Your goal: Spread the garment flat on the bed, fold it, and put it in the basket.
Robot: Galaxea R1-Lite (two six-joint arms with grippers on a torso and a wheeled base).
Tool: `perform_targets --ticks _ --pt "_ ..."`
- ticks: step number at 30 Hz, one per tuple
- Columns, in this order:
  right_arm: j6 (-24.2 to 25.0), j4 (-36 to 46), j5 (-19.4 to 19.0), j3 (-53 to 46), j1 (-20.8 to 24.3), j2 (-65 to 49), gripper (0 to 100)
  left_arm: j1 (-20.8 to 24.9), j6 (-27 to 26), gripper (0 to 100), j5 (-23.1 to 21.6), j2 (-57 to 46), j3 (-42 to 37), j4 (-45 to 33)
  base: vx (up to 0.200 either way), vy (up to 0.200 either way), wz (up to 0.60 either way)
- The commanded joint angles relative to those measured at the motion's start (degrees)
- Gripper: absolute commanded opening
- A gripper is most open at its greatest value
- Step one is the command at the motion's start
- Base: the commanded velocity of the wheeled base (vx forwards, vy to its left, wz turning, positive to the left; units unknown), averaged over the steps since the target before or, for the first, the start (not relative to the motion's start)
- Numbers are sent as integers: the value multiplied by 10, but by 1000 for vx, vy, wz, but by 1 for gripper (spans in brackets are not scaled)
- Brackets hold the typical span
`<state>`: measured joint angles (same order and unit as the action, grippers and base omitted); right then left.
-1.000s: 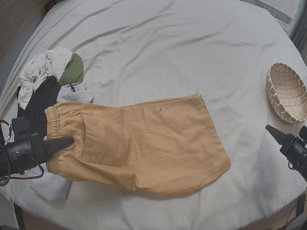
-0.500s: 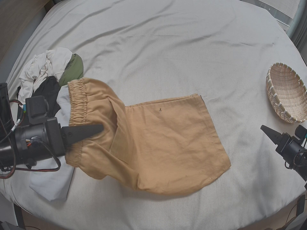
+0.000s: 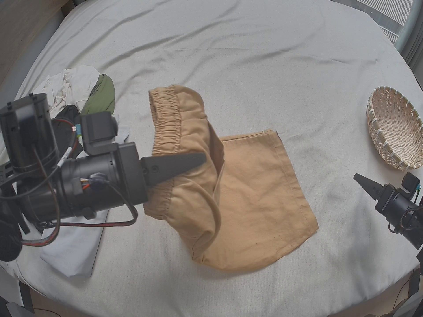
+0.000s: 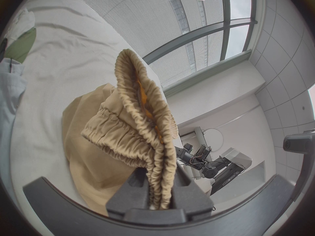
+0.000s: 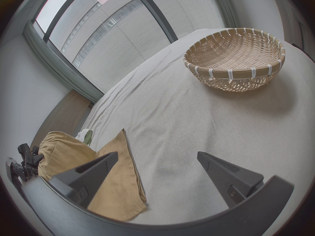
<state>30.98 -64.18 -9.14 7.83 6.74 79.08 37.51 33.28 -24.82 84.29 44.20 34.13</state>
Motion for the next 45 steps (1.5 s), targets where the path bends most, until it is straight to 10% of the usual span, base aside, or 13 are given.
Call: perform_targets --ticks 1,23,24,45 --pt "0 0 1 -3 15 -1 100 18 1 0 -1 49 10 15 0 0 0" --pt "5 -16 1 -3 16 1 100 62 1 0 3 149 68 37 0 0 0" --pt "6 -16 1 -2 16 1 100 62 2 100 2 150 74 37 0 0 0" --pt "8 -15 2 -19 49 5 100 92 5 100 11 173 90 44 0 0 0"
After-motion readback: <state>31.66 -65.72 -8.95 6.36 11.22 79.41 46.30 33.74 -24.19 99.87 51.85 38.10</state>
